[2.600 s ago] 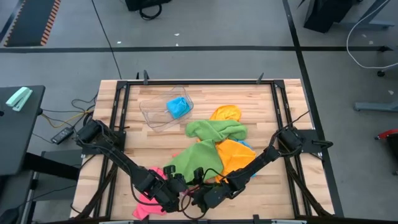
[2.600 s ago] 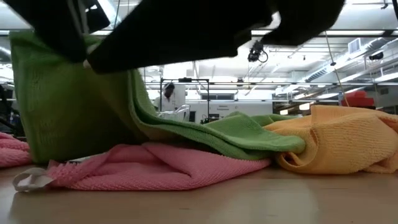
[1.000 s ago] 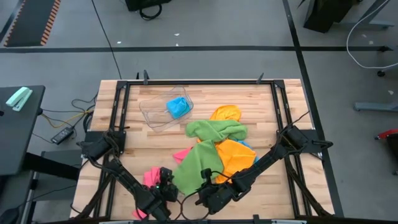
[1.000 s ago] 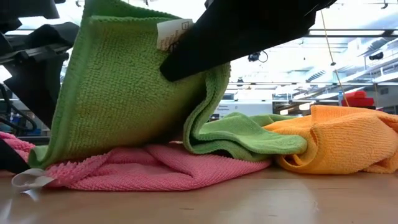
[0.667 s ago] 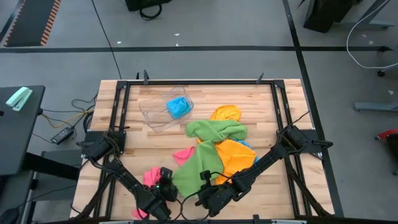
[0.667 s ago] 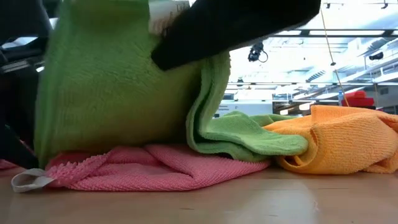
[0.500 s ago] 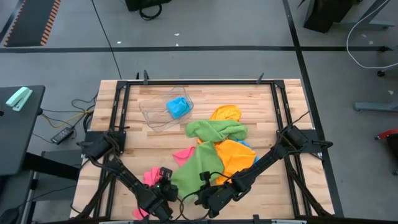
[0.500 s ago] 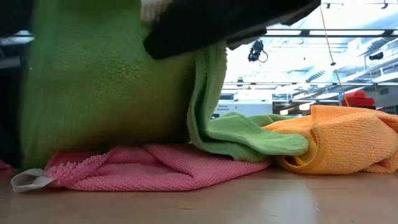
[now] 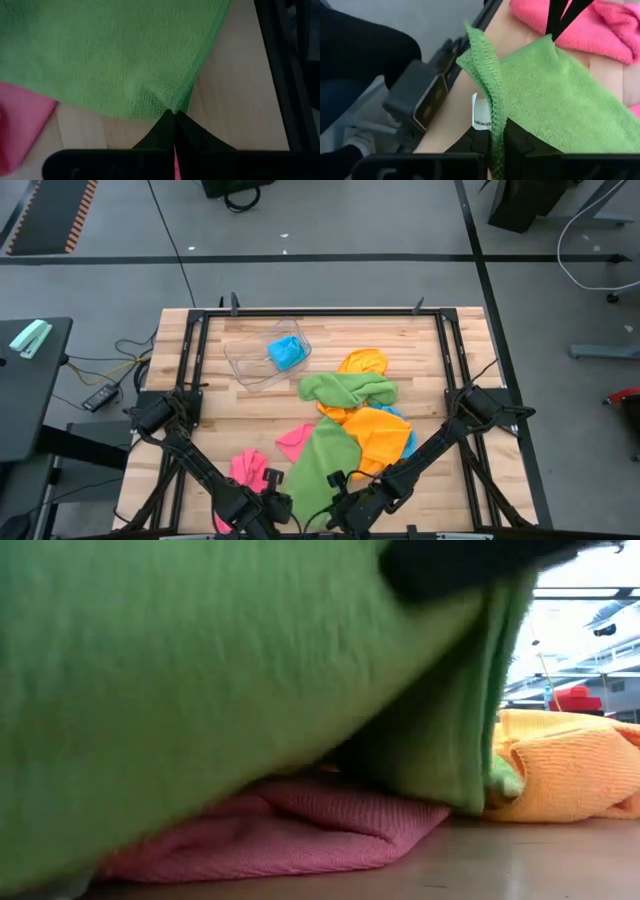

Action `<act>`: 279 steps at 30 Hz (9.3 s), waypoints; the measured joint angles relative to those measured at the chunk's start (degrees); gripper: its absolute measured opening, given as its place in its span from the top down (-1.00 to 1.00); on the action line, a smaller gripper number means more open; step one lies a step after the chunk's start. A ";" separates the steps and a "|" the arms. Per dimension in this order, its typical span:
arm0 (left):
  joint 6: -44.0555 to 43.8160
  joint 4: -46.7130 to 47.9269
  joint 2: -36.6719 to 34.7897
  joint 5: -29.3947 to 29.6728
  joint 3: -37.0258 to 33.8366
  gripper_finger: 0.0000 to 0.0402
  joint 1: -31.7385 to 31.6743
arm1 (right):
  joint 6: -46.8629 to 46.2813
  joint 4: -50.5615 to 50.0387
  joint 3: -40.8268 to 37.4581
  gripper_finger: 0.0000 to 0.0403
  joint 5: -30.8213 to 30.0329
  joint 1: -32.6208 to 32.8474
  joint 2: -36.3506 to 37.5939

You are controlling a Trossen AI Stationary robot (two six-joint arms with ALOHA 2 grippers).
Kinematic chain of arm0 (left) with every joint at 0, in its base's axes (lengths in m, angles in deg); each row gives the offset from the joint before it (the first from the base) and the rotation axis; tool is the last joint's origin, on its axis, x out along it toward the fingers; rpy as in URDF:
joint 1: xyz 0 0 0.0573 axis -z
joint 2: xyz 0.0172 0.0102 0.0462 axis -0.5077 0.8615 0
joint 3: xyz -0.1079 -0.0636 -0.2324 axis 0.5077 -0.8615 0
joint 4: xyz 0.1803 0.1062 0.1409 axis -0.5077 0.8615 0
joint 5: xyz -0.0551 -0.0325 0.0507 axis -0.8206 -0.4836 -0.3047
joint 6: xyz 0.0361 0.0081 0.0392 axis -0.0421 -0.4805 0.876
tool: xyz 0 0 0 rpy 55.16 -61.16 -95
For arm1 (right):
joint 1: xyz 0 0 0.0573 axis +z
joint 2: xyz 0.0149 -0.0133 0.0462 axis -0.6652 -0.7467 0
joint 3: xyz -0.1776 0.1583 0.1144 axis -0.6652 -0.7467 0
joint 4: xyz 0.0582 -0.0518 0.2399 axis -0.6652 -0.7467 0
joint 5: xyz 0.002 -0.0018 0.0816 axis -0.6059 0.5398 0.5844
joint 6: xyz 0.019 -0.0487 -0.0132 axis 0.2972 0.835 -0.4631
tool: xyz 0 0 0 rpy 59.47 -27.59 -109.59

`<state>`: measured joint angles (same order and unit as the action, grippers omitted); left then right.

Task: Fold microfiber towels
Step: Fold the left green microfiber towel

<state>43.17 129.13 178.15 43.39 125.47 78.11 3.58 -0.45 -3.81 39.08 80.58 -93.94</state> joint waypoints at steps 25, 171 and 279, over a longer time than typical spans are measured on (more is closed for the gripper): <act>-5.70 5.91 -4.10 20.19 0.02 0.29 5.53 | -0.54 -2.64 0.11 0.82 -12.23 4.12 18.63; 28.42 -13.24 -27.67 14.85 0.02 0.87 -6.30 | -8.67 -31.15 8.53 0.82 -16.44 3.55 26.83; 36.82 -32.27 -22.64 -9.07 -34.64 0.94 -33.16 | 36.35 -12.54 -31.80 0.82 -0.89 -23.35 26.77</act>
<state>79.98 96.87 155.51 34.32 90.82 44.95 39.93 -12.99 -35.62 38.19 57.23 -67.17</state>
